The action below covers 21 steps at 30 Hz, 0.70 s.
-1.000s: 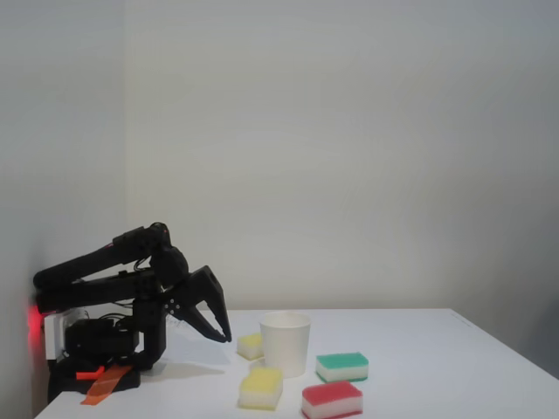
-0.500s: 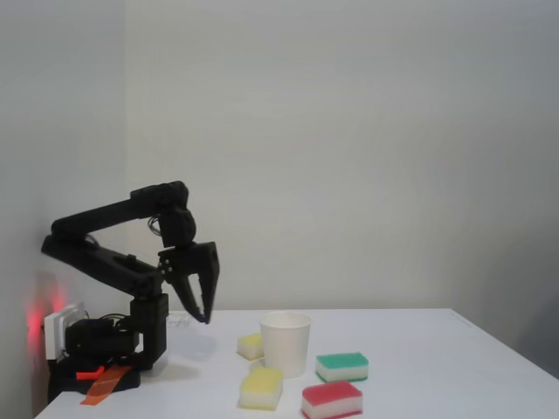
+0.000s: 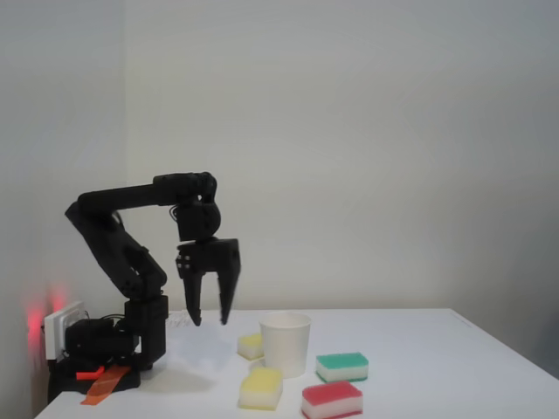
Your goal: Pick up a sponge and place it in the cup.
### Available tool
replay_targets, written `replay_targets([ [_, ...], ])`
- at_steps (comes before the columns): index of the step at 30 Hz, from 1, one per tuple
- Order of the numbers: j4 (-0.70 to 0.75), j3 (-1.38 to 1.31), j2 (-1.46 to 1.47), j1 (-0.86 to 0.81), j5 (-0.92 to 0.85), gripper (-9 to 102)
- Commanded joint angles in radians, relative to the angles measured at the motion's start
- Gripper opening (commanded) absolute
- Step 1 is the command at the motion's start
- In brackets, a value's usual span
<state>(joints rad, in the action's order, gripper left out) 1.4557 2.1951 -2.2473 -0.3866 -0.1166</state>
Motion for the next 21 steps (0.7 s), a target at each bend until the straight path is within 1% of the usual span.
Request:
replay_targets([
  [1,0.005,-0.097,0.043,-0.020,-0.021,32],
  [5,-0.026,-0.190,0.163,-0.020,-0.087,33],
  [12,-0.143,-0.267,0.357,-0.003,-0.084,33],
  [21,-0.310,-0.230,0.468,-0.005,-0.097,34],
])
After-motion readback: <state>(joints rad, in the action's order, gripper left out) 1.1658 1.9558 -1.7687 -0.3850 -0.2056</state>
